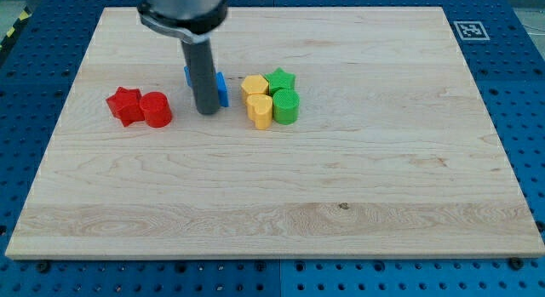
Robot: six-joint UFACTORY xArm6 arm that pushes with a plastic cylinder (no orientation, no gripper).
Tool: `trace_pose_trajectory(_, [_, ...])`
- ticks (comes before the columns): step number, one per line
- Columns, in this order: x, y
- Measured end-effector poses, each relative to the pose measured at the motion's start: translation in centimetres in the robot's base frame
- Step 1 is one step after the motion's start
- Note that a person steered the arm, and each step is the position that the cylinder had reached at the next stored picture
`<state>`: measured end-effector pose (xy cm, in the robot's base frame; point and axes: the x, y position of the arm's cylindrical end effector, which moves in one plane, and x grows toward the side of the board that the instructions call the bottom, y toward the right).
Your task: Push the blue triangle closer to the blue cube
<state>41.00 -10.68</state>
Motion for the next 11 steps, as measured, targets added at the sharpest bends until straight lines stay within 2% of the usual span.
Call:
trace_pose_trajectory(1, [-4.5,-1.9])
trace_pose_trajectory(2, [-6.8,-2.2])
trace_pose_trajectory(6, [0.8,-1.7])
trace_pose_trajectory(8, [-4.5,0.0])
trace_pose_trajectory(9, [-4.7,0.0])
trace_pose_trajectory(10, [-0.7,0.4])
trace_pose_trajectory(11, [0.4,3.2])
